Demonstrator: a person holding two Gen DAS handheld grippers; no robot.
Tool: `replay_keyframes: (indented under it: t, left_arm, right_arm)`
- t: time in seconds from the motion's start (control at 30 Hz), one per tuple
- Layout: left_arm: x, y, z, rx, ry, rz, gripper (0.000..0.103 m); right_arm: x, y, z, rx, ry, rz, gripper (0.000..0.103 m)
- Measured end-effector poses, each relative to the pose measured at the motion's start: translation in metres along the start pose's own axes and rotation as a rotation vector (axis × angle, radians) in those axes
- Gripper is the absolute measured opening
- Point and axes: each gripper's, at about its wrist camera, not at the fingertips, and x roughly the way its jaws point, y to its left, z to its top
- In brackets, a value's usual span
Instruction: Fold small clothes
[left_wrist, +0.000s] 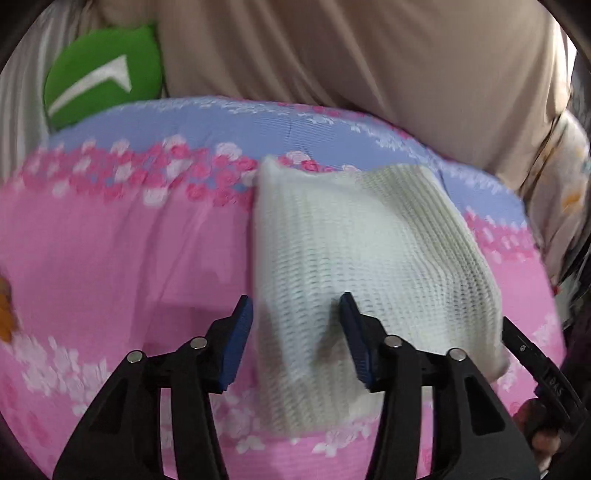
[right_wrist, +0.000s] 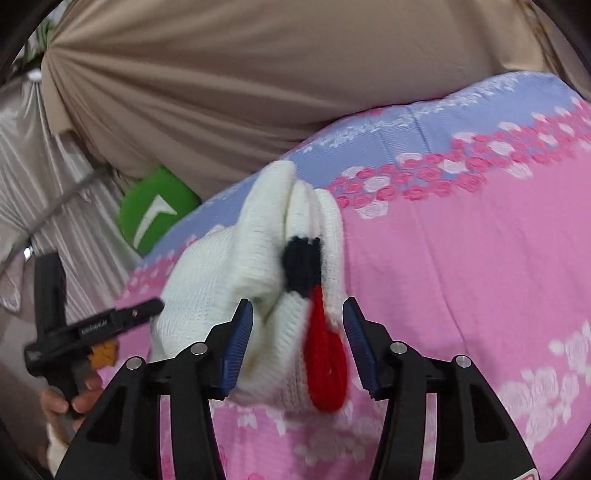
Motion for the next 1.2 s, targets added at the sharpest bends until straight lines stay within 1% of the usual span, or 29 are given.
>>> replay_keyframes:
  t: [0.07,0.1,0.13,0.2,0.3,0.37,0.4,0.43,0.47,0.5,0.53,0.57,0.63,0.67,0.7,0.73,0.77,0.8,0.83,0.87,0.9,0.93,0.97,1.0,1.03,1.07,1.1,1.13,1.2]
  left_arm:
    - [-0.014,0.011,-0.004,-0.028,-0.03,0.003,0.055]
    - [-0.018,0.012,-0.002,-0.043,-0.039,-0.014,0.065]
    - [-0.02,0.013,0.002,-0.063,-0.047,-0.053,0.076]
    - [-0.01,0.009,0.012,-0.076,-0.032,-0.11,0.086]
    - [0.016,-0.006,0.021,-0.06,0.023,-0.112,0.088]
    - [0.039,-0.011,0.022,-0.053,0.08,-0.114,0.086]
    - [0.048,-0.012,0.022,-0.055,0.098,-0.108,0.073]
    - [0.055,-0.014,0.021,-0.054,0.106,-0.094,0.06]
    - [0.055,-0.016,0.022,-0.043,0.09,-0.078,0.054]
    - [0.049,-0.018,0.025,-0.038,0.069,-0.083,0.038]
    - [0.037,-0.022,0.029,-0.029,0.034,-0.082,0.029]
    - [0.023,-0.025,0.034,-0.017,-0.007,-0.084,0.024]
    - [-0.008,-0.034,0.041,0.019,-0.113,-0.083,0.0]
    - [-0.025,-0.039,0.044,0.036,-0.168,-0.091,0.0]
    - [-0.031,-0.043,0.046,0.047,-0.182,-0.09,0.0]
    - [-0.027,-0.049,0.046,0.07,-0.171,-0.051,0.001]
    - [-0.015,-0.05,0.045,0.086,-0.143,0.012,0.002]
    - [0.003,-0.048,0.04,0.091,-0.097,0.082,0.002]
    - [0.027,-0.041,0.033,0.065,-0.013,0.118,0.002]
    - [0.039,-0.032,0.026,0.024,0.046,0.077,0.002]
    - [0.044,-0.022,0.018,-0.041,0.087,-0.001,0.002]
    - [0.04,-0.014,0.011,-0.086,0.085,-0.031,0.006]
    - [0.033,-0.01,0.007,-0.1,0.073,-0.048,0.014]
    - [0.029,-0.007,0.006,-0.118,0.064,-0.06,0.038]
    - [0.025,-0.003,0.006,-0.142,0.05,-0.077,0.069]
    - [0.026,0.0,0.008,-0.165,0.036,-0.132,0.086]
    - [0.03,0.001,0.011,-0.178,0.042,-0.174,0.097]
    - [0.039,0.0,0.015,-0.186,0.073,-0.197,0.097]
    - [0.064,-0.005,0.019,-0.188,0.152,-0.275,0.097]
  right_arm:
    - [-0.009,0.001,0.003,-0.029,-0.028,-0.024,0.063]
    - [-0.009,0.003,0.008,-0.036,-0.03,-0.021,0.065]
    - [-0.007,0.006,0.013,-0.037,-0.021,-0.005,0.068]
    - [0.007,0.013,0.024,-0.034,0.016,0.02,0.076]
    - [0.041,0.02,0.033,-0.044,0.088,-0.009,0.078]
    - [0.067,0.019,0.033,-0.016,0.156,0.022,0.077]
    - [0.079,0.018,0.033,-0.004,0.192,0.039,0.074]
    - [0.087,0.017,0.032,0.008,0.206,0.044,0.062]
    - [0.089,0.021,0.034,-0.006,0.193,0.044,0.046]
    - [0.085,0.028,0.038,-0.037,0.177,0.038,0.04]
    - [0.074,0.04,0.045,-0.085,0.139,0.025,0.034]
    - [0.058,0.054,0.053,-0.131,0.08,0.045,0.031]
    - [0.031,0.074,0.062,-0.188,-0.02,0.084,0.029]
    - [0.021,0.081,0.064,-0.214,-0.059,0.094,0.029]
    - [0.019,0.082,0.064,-0.234,-0.073,0.106,0.029]
    - [0.024,0.079,0.063,-0.235,-0.059,0.104,0.029]
    - [0.039,0.07,0.058,-0.234,-0.017,0.065,0.031]
    - [0.062,0.056,0.05,-0.234,0.051,-0.019,0.032]
    - [0.077,0.045,0.043,-0.225,0.094,-0.094,0.034]
    - [0.082,0.026,0.035,-0.171,0.107,-0.097,0.035]
    - [0.075,0.01,0.034,-0.086,0.099,-0.02,0.035]
    - [0.071,0.003,0.037,-0.035,0.115,0.022,0.036]
    - [0.066,-0.004,0.041,0.01,0.132,0.051,0.039]
    - [0.063,-0.007,0.043,0.026,0.136,0.059,0.04]
    - [0.062,-0.008,0.045,0.028,0.139,0.061,0.044]
    - [0.065,-0.008,0.046,0.024,0.153,0.06,0.048]
    - [0.068,-0.006,0.047,0.016,0.163,0.055,0.05]
    - [0.07,-0.004,0.047,0.01,0.168,0.046,0.052]
    - [0.074,-0.002,0.048,0.002,0.175,0.032,0.054]
